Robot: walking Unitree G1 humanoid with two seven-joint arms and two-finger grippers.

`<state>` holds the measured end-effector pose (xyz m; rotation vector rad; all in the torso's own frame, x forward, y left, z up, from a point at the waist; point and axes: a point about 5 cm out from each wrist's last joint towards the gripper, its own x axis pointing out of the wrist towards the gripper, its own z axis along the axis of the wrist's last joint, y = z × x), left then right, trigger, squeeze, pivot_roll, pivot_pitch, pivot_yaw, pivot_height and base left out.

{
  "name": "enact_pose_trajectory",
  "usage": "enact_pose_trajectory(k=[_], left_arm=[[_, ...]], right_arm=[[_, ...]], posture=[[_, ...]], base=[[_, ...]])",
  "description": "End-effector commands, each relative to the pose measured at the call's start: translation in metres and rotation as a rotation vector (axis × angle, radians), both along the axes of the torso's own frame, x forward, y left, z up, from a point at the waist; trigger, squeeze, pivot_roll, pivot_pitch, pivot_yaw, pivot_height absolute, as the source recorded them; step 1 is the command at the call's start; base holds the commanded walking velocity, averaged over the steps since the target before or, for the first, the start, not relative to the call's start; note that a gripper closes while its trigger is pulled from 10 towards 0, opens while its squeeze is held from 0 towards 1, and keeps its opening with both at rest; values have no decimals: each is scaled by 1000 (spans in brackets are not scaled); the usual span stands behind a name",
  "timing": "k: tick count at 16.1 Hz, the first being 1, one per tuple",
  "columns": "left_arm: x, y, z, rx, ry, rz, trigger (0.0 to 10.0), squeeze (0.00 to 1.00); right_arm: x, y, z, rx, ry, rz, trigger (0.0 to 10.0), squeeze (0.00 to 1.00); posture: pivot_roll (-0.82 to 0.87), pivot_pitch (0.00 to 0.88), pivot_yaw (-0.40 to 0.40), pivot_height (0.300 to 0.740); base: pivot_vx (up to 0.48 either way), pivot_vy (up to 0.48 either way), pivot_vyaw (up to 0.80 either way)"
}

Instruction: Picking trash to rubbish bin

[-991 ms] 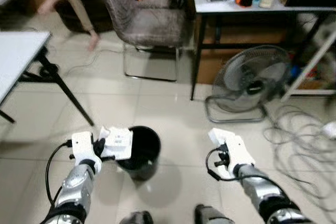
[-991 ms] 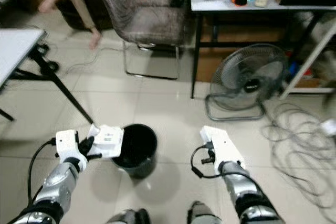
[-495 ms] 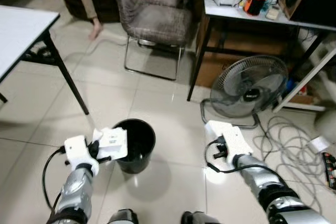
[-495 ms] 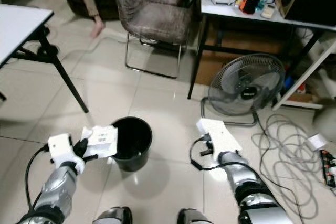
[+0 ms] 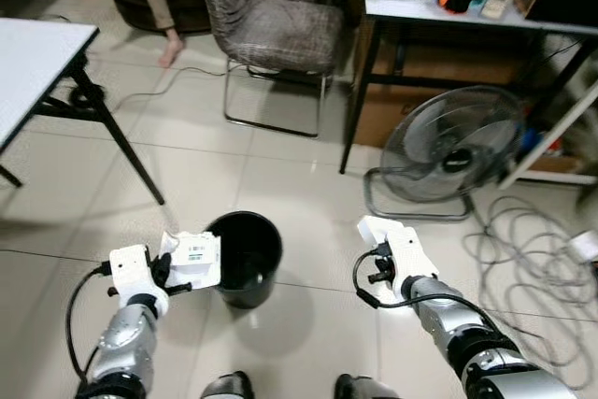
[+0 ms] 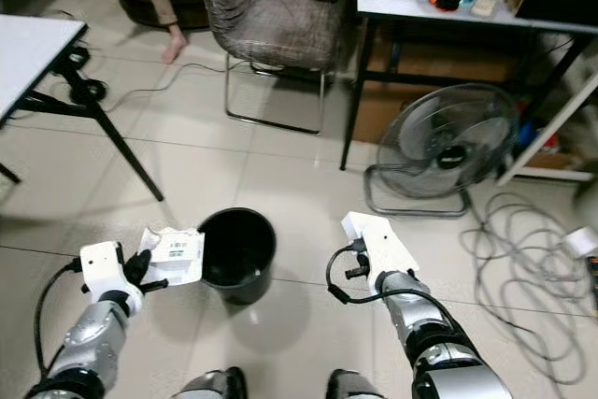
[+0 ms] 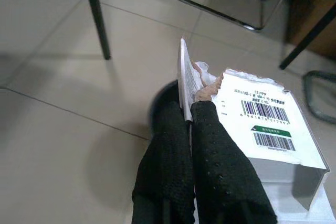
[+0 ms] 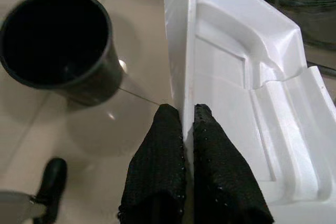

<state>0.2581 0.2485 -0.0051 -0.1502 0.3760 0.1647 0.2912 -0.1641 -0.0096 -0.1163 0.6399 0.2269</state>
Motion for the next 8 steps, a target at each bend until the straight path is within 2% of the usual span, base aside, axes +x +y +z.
enact_pose_trajectory(k=[1,4,8], left_arm=[[-3,-1,-5,8,43,-33,0,0],[0,-3,-4,8,47,-49,0,0],[-8,1,-7,-18,27,31,0,0]], right_arm=[[-4,-3,-4,3,12,-35,10000,0],[-1,-6,-2,3,8,-53,10000,0],[-1,-10,-1,-23,13,-13,10000,0]], posture=[[-82,146,67,740],[-74,147,61,740],[-74,150,6,740]], base=[[0,0,0],[0,0,0],[0,0,0]])
